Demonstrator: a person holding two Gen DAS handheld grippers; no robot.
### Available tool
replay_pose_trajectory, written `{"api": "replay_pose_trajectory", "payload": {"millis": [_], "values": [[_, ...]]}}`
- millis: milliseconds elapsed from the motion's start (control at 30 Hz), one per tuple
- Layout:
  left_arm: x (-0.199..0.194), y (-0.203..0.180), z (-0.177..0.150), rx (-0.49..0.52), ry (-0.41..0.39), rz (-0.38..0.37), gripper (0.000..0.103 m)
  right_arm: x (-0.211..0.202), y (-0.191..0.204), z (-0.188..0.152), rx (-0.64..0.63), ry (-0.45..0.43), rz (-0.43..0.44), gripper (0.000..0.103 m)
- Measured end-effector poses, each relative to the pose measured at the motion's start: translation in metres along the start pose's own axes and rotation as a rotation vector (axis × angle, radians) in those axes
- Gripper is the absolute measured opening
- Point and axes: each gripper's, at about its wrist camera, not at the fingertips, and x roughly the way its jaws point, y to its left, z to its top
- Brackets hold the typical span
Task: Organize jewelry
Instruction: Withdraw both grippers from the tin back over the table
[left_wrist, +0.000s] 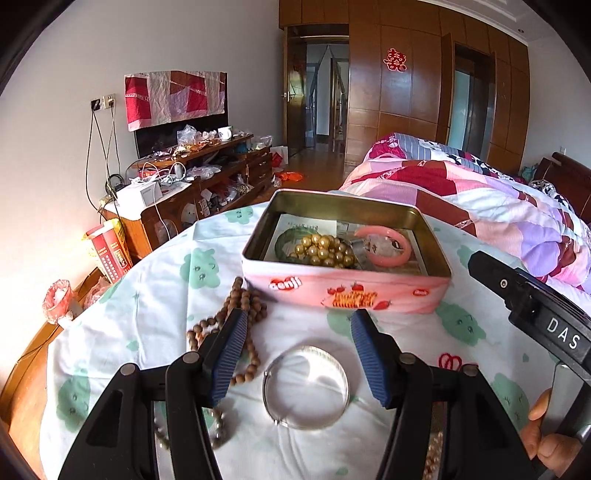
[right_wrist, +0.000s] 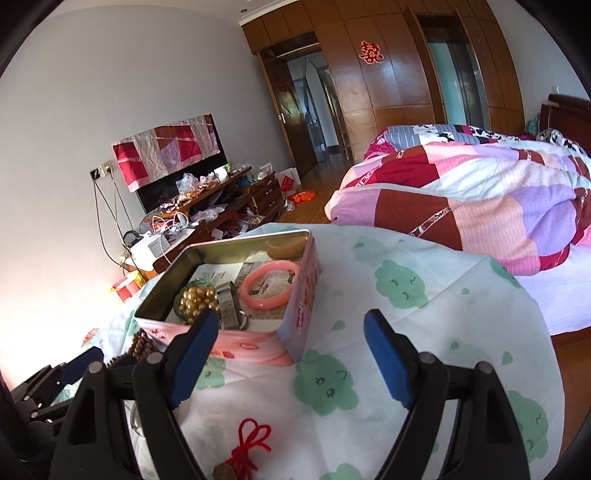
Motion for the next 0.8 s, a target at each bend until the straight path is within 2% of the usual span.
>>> {"api": "replay_pose_trajectory", "payload": {"millis": [500, 800], "values": [[-0.016, 0.009, -0.020, -0.023, 0.016, -0.001, 0.060, -0.014, -0.001, -0.013, 0.010, 0.007, 0.010, 0.084], [-0.025, 0.031, -0.034, -0.075, 0.054, 0.004, 0.060, -0.019, -0.007, -0.014, 0.048, 0.010, 0.009, 0.084]]}}
